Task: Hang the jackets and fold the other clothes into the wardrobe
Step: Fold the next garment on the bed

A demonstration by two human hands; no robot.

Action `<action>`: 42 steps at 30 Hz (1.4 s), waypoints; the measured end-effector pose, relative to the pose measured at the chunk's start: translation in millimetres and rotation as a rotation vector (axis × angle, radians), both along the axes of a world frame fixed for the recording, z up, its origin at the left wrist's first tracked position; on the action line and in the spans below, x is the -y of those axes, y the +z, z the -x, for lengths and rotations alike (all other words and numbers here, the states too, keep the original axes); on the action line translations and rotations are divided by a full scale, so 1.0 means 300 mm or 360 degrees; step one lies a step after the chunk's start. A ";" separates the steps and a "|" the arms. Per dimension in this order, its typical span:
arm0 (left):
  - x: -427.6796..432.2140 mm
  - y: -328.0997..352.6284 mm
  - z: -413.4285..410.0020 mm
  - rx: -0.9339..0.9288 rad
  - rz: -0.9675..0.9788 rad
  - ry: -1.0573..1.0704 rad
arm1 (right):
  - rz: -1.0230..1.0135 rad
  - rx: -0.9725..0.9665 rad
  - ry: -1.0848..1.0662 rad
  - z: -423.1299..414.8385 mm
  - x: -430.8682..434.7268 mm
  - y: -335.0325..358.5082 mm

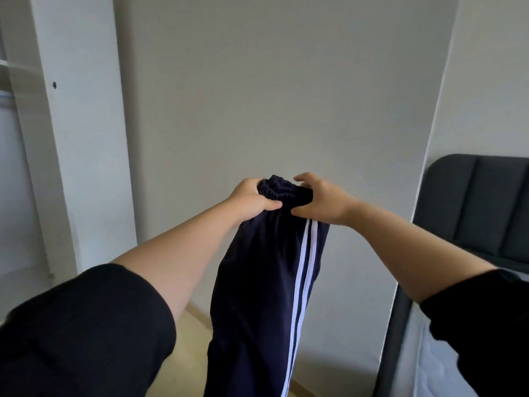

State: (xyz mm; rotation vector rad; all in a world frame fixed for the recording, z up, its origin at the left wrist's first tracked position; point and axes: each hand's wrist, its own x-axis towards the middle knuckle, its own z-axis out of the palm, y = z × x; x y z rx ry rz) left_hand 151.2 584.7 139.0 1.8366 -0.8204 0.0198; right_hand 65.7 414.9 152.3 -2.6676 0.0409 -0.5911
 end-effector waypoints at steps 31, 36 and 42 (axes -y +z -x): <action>0.581 -0.160 0.489 -0.1789 -0.0043 -0.1683 | -0.1756 0.0568 -0.0712 0.344 0.482 0.269; 0.801 -0.281 0.638 -0.2401 0.1776 -0.1141 | -0.1842 0.0947 -0.0877 0.518 0.651 0.198; 1.014 -0.332 0.770 -0.2640 0.1978 -0.0725 | -0.2025 0.1217 -0.1180 0.916 0.878 -0.006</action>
